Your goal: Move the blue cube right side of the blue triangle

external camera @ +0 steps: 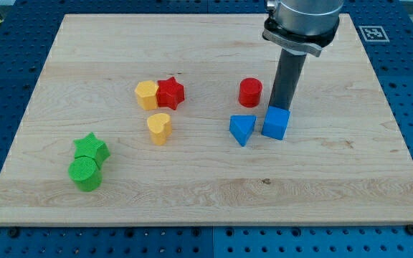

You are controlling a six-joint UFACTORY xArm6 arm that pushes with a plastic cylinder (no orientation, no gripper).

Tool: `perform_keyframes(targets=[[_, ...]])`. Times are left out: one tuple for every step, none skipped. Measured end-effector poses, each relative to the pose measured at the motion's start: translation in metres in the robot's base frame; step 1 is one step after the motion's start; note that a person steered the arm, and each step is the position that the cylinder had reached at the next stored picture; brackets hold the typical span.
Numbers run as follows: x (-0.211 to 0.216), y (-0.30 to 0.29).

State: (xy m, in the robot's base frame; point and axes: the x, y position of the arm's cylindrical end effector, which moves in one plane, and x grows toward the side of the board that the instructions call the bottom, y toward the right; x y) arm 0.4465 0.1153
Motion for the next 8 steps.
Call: perform_keyframes(targets=[[0.000, 0.001], [0.000, 0.001], [0.010, 0.004], [0.013, 0.005], [0.019, 0.023], [0.022, 0.035], [0.022, 0.035], [0.026, 0.037]])
